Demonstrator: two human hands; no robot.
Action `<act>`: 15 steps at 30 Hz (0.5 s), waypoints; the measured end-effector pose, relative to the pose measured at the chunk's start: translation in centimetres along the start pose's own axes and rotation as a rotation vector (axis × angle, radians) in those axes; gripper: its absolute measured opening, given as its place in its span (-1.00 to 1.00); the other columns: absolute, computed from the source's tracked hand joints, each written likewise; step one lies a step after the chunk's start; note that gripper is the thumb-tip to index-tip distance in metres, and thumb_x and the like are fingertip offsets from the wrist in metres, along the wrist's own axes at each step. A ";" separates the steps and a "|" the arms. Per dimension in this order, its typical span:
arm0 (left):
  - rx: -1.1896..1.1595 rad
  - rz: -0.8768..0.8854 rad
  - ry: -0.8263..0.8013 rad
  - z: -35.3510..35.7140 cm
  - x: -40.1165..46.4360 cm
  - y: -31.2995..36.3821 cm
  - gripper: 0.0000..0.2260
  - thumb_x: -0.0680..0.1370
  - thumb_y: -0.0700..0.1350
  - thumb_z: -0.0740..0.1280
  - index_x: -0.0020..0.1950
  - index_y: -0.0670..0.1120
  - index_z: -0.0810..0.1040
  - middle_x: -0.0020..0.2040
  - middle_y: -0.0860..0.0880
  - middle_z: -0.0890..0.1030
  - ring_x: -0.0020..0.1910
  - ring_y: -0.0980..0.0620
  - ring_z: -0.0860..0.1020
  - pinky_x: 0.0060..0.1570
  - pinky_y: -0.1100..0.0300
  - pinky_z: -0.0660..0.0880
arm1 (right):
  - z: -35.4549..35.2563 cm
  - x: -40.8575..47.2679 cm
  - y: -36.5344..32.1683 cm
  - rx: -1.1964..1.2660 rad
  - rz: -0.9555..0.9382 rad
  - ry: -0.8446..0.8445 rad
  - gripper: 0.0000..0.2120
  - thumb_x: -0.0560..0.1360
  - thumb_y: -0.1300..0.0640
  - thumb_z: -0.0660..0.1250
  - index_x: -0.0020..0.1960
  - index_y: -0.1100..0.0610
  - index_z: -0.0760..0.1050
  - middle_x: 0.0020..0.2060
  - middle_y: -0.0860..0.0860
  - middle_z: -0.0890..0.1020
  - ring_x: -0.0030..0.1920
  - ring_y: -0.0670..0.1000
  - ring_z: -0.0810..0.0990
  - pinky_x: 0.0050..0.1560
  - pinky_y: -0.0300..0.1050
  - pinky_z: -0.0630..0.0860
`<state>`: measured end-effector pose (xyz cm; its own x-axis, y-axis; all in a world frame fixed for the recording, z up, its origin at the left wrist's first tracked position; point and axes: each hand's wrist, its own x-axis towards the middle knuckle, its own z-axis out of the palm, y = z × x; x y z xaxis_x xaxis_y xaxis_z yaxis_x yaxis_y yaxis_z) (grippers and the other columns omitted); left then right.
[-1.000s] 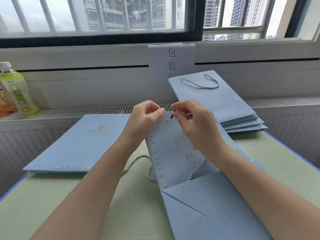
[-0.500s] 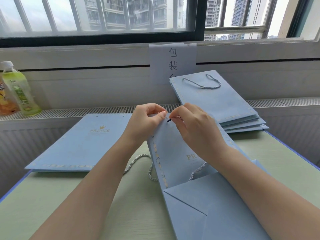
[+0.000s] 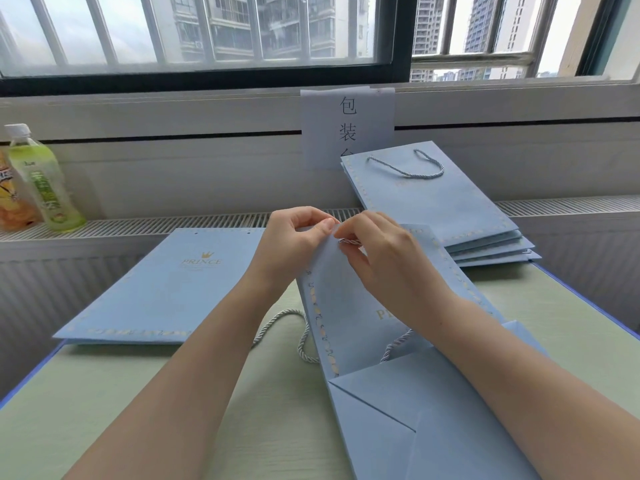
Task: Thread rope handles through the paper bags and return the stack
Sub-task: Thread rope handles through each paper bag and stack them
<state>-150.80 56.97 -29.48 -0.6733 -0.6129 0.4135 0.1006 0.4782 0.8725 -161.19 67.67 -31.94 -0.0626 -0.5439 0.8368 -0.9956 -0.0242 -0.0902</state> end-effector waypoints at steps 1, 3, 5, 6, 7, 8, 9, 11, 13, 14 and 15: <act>-0.072 -0.026 -0.010 -0.2 0.0 0.1 -0.83 0.57 -0.19 0.29 -0.14 -0.19 0.65 -0.26 -0.09 0.63 -0.29 0.06 0.55 -0.19 0.23 0.49 | -0.1 0.0 -0.1 0.054 0.037 0.009 -0.96 0.45 0.33 0.30 -0.10 0.26 0.50 -0.23 0.07 0.57 -0.21 0.08 0.53 -0.17 -0.22 0.39; -0.234 -0.112 -0.034 -0.6 0.1 0.3 -0.71 0.61 -0.10 0.22 -0.11 -0.24 0.66 -0.20 -0.19 0.66 -0.25 -0.04 0.58 -0.15 0.15 0.51 | -0.5 0.2 -0.3 0.145 0.091 0.034 -0.97 0.44 0.29 0.32 -0.12 0.25 0.52 -0.23 0.05 0.58 -0.21 0.00 0.52 -0.15 -0.30 0.40; -0.343 -0.205 -0.042 -0.9 0.2 0.4 -0.57 0.63 0.01 0.13 -0.13 -0.23 0.66 -0.14 -0.23 0.66 -0.20 -0.11 0.59 -0.09 0.11 0.52 | -0.8 0.4 -0.5 0.195 0.112 0.034 -0.94 0.45 0.24 0.33 -0.12 0.22 0.56 -0.22 0.03 0.58 -0.20 -0.08 0.49 -0.14 -0.31 0.40; -0.369 -0.241 -0.040 -0.9 0.2 0.3 -0.52 0.63 0.05 0.09 -0.16 -0.21 0.67 -0.14 -0.23 0.66 -0.18 -0.12 0.59 -0.05 0.08 0.51 | -0.9 0.5 -0.5 0.216 0.123 0.029 -0.93 0.46 0.22 0.33 -0.12 0.20 0.57 -0.21 0.02 0.57 -0.20 -0.09 0.49 -0.13 -0.30 0.41; -0.377 -0.262 -0.036 -1.0 0.3 0.2 -0.49 0.64 0.07 0.06 -0.19 -0.18 0.68 -0.14 -0.23 0.66 -0.16 -0.13 0.58 -0.01 0.04 0.49 | -0.9 0.5 -0.5 0.239 0.138 0.024 -0.93 0.46 0.21 0.33 -0.11 0.17 0.59 -0.20 0.01 0.57 -0.20 -0.09 0.50 -0.13 -0.29 0.42; -0.371 -0.269 -0.035 -1.0 0.3 0.2 -0.47 0.64 0.07 0.04 -0.21 -0.17 0.68 -0.14 -0.23 0.66 -0.16 -0.14 0.57 0.02 0.01 0.47 | -0.9 0.6 -0.6 0.259 0.156 0.021 -0.93 0.47 0.21 0.34 -0.10 0.16 0.59 -0.18 0.00 0.56 -0.19 -0.07 0.51 -0.12 -0.28 0.42; -0.356 -0.267 -0.036 -1.0 0.3 0.1 -0.47 0.64 0.06 0.04 -0.22 -0.17 0.68 -0.14 -0.24 0.66 -0.16 -0.14 0.56 0.03 -0.01 0.46 | -0.8 0.5 -0.6 0.269 0.173 0.025 -0.94 0.46 0.21 0.35 -0.10 0.14 0.60 -0.16 0.00 0.55 -0.16 -0.04 0.51 -0.11 -0.27 0.43; -0.314 -0.252 -0.036 -1.0 0.3 0.3 -0.48 0.64 0.04 0.03 -0.24 -0.17 0.68 -0.20 -0.21 0.66 -0.23 -0.10 0.56 -0.04 0.04 0.46 | -0.6 0.4 -0.6 0.248 0.224 0.037 -0.91 0.46 0.22 0.39 -0.04 0.12 0.58 -0.06 -0.02 0.52 -0.01 0.00 0.46 -0.03 -0.23 0.42; -0.271 -0.229 -0.035 -1.1 0.2 0.7 -0.48 0.64 0.05 0.03 -0.25 -0.15 0.65 -0.28 -0.17 0.64 -0.34 -0.03 0.54 -0.17 0.11 0.45 | -0.8 0.4 -0.4 0.259 0.326 0.010 -0.75 0.46 0.18 0.41 0.12 0.10 0.51 0.04 -0.08 0.46 0.11 -0.01 0.38 0.07 -0.22 0.38; -0.248 -0.213 -0.041 -1.0 0.2 0.9 -0.49 0.64 0.05 0.03 -0.26 -0.15 0.63 -0.31 -0.15 0.63 -0.39 -0.01 0.53 -0.23 0.14 0.45 | -0.9 0.5 -0.3 0.277 0.367 -0.022 -0.67 0.45 0.15 0.42 0.19 0.09 0.47 0.07 -0.12 0.44 0.14 -0.03 0.36 0.10 -0.25 0.35; -0.224 -0.198 -0.049 -1.0 0.2 1.0 -0.49 0.65 0.05 0.02 -0.27 -0.16 0.61 -0.35 -0.12 0.62 -0.42 0.01 0.53 -0.27 0.17 0.45 | -1.1 0.6 -0.1 0.287 0.382 -0.058 -0.64 0.45 0.11 0.42 0.22 0.08 0.46 0.08 -0.14 0.45 0.17 -0.02 0.36 0.14 -0.24 0.34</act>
<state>-150.12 56.76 -28.24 -0.7301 -0.6466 0.2211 0.1192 0.1980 0.9729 -161.22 68.26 -30.89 -0.4081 -0.6051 0.6836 -0.8421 -0.0398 -0.5379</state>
